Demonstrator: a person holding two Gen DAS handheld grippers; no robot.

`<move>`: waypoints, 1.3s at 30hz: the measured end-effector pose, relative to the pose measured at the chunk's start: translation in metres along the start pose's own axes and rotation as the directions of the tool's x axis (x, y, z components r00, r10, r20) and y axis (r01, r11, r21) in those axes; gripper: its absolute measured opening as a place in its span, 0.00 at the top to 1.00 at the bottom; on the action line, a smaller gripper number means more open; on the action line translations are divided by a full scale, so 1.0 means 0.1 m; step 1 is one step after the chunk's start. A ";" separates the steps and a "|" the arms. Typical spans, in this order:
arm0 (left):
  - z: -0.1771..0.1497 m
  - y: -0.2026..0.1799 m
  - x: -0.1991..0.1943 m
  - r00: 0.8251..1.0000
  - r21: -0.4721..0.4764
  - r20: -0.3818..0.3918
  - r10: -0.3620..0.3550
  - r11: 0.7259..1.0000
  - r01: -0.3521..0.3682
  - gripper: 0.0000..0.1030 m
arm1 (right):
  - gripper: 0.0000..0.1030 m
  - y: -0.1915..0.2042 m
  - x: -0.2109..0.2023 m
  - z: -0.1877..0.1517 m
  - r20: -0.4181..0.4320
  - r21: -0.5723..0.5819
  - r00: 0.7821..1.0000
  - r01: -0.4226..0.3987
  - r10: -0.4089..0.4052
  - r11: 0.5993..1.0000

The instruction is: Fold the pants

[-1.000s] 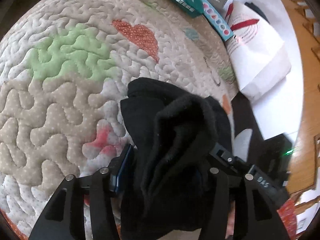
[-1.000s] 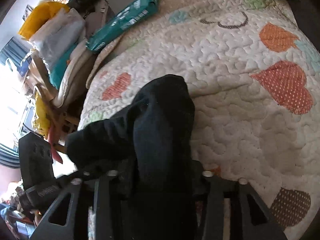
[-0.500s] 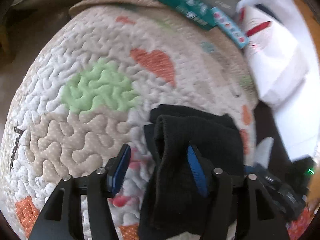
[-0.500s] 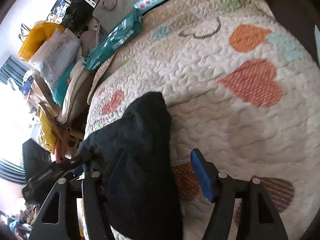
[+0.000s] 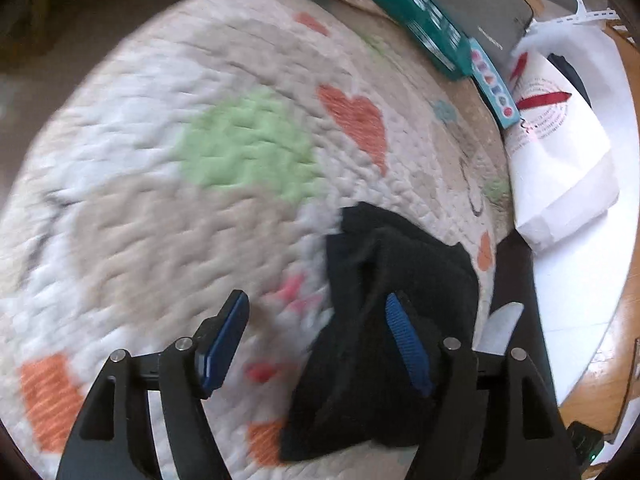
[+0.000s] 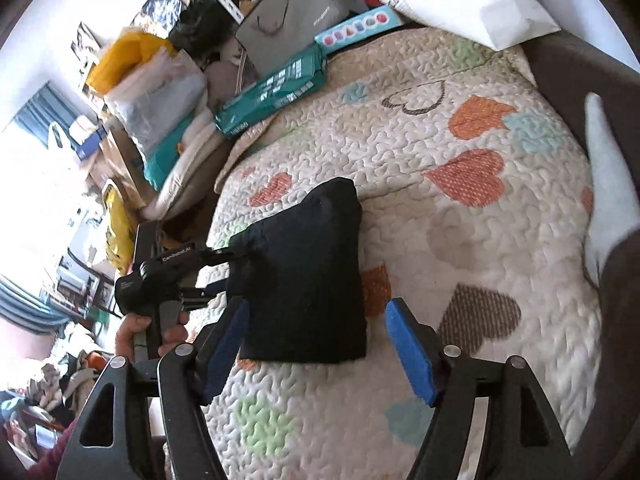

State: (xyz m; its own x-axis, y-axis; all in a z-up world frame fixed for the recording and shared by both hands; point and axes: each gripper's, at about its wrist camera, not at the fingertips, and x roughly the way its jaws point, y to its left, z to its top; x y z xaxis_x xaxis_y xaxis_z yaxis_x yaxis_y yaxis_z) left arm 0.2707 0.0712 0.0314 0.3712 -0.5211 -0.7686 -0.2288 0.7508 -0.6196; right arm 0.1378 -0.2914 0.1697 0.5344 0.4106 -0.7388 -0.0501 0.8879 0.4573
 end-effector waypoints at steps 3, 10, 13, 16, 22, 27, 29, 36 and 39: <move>-0.21 0.09 -0.30 0.996 0.010 0.029 0.082 0.997 -0.083 0.32 | 0.23 -0.06 -0.05 -0.25 -0.011 0.033 1.000 0.024 -0.024 0.999; -1.17 -0.12 -0.98 0.933 0.174 0.233 0.274 0.932 -0.318 0.31 | 0.23 -0.06 0.00 -0.83 -0.043 0.064 0.995 0.095 -0.093 0.993; -1.72 -0.37 -1.22 0.867 0.235 0.377 0.326 0.872 -0.429 0.30 | 0.23 0.07 -0.05 -0.99 -0.020 0.009 0.991 0.131 -0.131 0.991; -2.05 -0.57 -1.37 0.825 0.243 0.456 0.333 0.845 -0.476 0.28 | 0.22 0.23 -0.15 -1.12 0.033 -0.060 0.982 0.189 -0.187 0.980; -2.52 -0.88 -1.56 0.753 0.269 0.573 0.324 0.793 -0.546 0.23 | 0.20 0.43 -0.27 -1.30 0.104 -0.150 0.962 0.267 -0.254 0.952; -2.78 -1.02 -1.71 0.699 0.280 0.652 0.293 0.764 -0.581 0.19 | 0.19 0.54 -0.35 -1.35 0.145 -0.188 0.955 0.283 -0.259 0.940; -2.86 -1.05 -1.78 0.671 0.268 0.688 0.277 0.762 -0.590 0.14 | 0.19 0.56 -0.39 -1.36 0.161 -0.199 0.951 0.293 -0.264 0.935; -2.95 -1.11 -1.81 0.649 0.270 0.709 0.276 0.744 -0.612 0.11 | 0.17 0.60 -0.43 -1.38 0.183 -0.195 0.944 0.309 -0.275 0.931; -2.97 -1.10 -1.76 0.662 0.282 0.695 0.280 0.741 -0.609 0.10 | 0.17 0.60 -0.44 -1.38 0.185 -0.196 0.943 0.310 -0.275 0.930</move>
State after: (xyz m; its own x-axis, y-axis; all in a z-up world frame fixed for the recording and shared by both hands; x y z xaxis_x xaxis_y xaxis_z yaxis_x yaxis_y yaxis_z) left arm -0.0371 -0.0399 0.1873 0.8076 0.1471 -0.5712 -0.1421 0.9884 0.0536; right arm -0.0050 -0.2272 0.1616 0.6740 0.1044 -0.7314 -0.0461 0.9940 0.0995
